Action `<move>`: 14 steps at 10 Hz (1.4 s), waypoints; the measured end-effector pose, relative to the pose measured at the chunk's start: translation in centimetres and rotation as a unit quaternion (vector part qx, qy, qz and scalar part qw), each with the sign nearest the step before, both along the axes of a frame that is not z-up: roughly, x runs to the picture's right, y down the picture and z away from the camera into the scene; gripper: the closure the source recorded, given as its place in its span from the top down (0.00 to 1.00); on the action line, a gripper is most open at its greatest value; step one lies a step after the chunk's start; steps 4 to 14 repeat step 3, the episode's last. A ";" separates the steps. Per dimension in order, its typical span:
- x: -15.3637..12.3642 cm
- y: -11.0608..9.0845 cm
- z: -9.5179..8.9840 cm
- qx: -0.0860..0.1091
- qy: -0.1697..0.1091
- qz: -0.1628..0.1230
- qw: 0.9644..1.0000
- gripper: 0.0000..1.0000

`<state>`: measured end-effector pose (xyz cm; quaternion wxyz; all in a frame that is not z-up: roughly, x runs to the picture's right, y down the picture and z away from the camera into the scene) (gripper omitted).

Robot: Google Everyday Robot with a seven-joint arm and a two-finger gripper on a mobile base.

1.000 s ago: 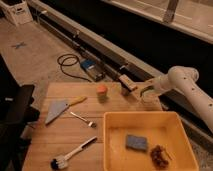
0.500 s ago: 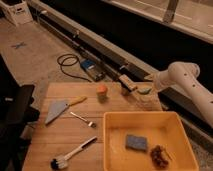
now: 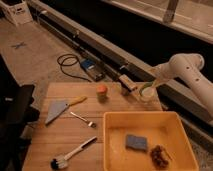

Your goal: Place pepper in paper cup

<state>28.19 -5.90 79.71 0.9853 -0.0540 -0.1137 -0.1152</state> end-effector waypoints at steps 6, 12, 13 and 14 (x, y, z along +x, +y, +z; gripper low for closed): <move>0.6 -0.3 -0.9 0.004 0.009 0.001 1.000 0.62; 0.6 -0.3 -0.9 0.004 0.009 0.001 1.000 0.62; 0.6 -0.3 -0.9 0.004 0.009 0.001 1.000 0.62; 0.6 -0.3 -0.9 0.004 0.009 0.001 1.000 0.62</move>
